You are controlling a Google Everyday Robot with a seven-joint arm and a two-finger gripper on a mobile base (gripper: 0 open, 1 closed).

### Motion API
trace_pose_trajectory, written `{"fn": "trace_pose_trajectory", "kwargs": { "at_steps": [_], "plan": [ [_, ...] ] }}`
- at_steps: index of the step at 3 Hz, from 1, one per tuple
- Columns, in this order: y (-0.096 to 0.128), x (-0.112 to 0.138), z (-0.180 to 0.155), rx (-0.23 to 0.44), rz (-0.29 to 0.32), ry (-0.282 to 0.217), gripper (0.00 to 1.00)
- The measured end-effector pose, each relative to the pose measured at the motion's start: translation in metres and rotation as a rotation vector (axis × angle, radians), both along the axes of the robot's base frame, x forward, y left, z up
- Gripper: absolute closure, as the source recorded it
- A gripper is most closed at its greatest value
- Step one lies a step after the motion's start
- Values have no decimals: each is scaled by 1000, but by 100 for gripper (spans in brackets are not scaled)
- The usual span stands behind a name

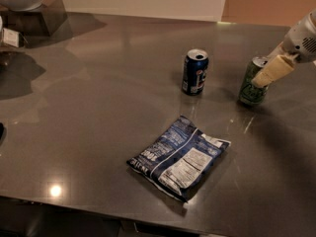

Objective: Move green can near blue chip bag

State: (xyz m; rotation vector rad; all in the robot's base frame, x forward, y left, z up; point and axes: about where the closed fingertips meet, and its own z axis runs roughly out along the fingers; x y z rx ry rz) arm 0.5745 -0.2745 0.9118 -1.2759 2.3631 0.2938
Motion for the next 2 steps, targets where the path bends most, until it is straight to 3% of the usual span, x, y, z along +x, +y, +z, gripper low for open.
{"fn": "trace_pose_trajectory", "kwargs": {
  "at_steps": [1, 2],
  "plan": [
    [22, -21, 9, 26, 69, -1, 100],
    [42, -46, 9, 51, 138, 8, 100]
  ]
}}
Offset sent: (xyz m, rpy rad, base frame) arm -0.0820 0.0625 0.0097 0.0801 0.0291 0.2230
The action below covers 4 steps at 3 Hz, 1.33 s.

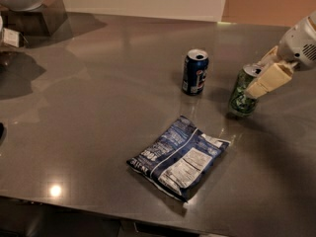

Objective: Move green can near blue chip bag

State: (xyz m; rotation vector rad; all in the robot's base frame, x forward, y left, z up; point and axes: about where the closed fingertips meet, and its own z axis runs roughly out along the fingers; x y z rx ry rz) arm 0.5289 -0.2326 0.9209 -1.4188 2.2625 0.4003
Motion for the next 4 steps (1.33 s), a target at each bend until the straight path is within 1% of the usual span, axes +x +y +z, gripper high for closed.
{"fn": "trace_pose_trajectory", "kwargs": {
  "at_steps": [1, 2, 3, 4],
  "plan": [
    [16, -23, -3, 2, 56, -5, 100],
    [26, -41, -11, -8, 101, -16, 85],
    [33, -53, -17, -21, 139, -32, 60],
    [38, -60, -22, -19, 167, -39, 39]
  ]
}}
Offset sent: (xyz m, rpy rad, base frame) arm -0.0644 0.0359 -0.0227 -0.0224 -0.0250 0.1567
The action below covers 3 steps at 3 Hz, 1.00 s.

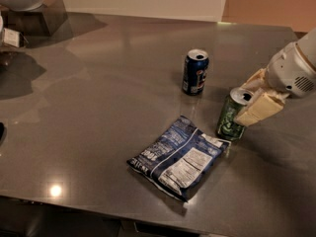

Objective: Move green can near blue chip bag

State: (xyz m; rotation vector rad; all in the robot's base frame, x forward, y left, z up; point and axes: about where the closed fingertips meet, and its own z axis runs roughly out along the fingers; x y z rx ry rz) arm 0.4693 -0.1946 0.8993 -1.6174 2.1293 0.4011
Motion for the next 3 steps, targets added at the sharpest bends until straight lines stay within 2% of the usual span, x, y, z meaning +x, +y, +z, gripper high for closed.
{"fn": "trace_pose_trajectory", "kwargs": {
  "at_steps": [1, 2, 3],
  "plan": [
    [1, 0, 0, -1, 1, -2, 16],
    [3, 0, 1, -1, 3, -4, 0],
    [3, 0, 1, -1, 3, -4, 0]
  ]
}}
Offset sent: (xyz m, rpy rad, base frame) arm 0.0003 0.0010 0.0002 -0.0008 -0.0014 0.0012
